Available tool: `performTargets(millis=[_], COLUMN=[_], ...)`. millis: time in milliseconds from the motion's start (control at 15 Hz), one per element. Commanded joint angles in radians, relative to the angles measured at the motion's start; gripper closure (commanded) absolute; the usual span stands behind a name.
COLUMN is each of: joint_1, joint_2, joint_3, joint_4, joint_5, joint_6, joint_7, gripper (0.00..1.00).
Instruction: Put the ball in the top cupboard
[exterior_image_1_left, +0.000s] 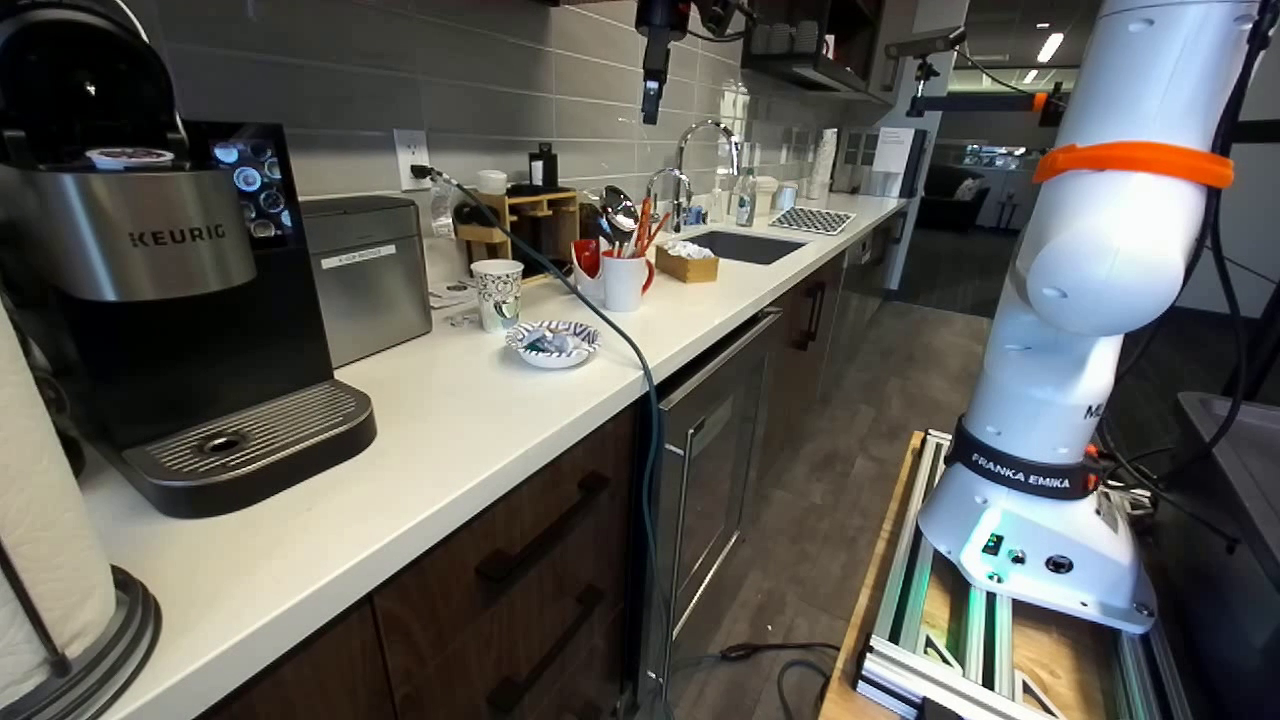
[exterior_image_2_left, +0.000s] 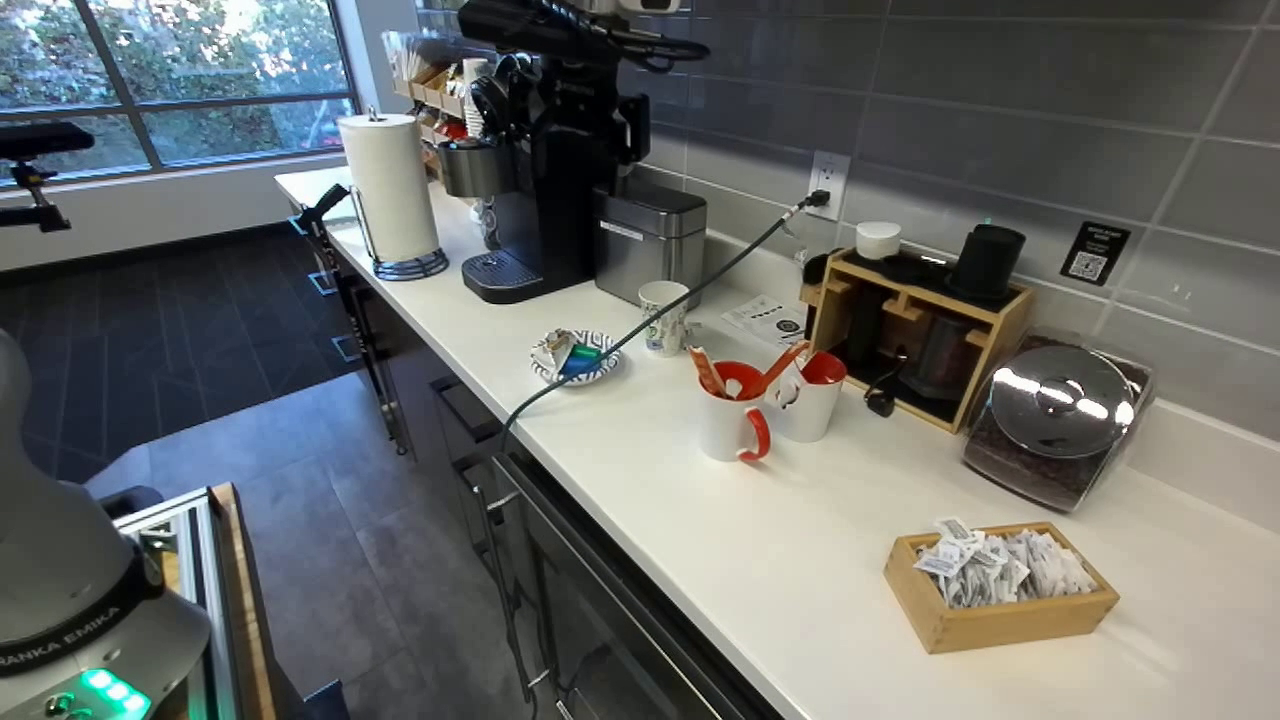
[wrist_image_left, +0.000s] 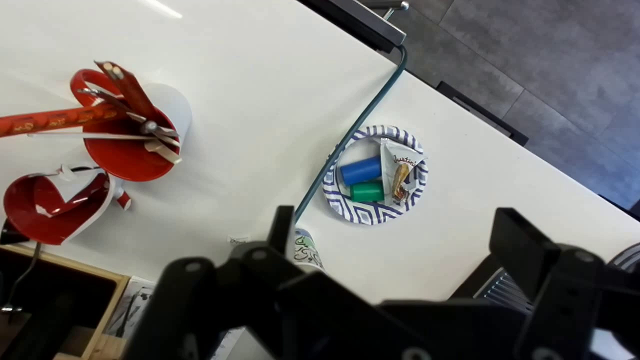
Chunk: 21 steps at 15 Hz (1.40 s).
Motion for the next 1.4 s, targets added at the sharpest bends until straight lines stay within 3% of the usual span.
performTargets(millis=[0, 600, 1133, 1200, 1333], joint_1=[-0.021, 0.007, 0.119, 0.119, 0.138], joint_2=[-0.122, -0.419, -0.66, -0.572, -0.593], joint_3=[0.054, 0.071, 0.188, 0.139, 0.145], joint_4=[-0.209, -0.68, -1.149, -1.017, -1.055], joint_5=[0.008, -0.003, -0.15, -0.119, -0.128], joint_6=[0.135, 0.391, 0.711, 0.652, 0.666], joint_7=[-0.099, -0.172, -0.237, -0.227, -0.21], gripper=[0.0, 0.0, 0.0, 0.0, 0.0])
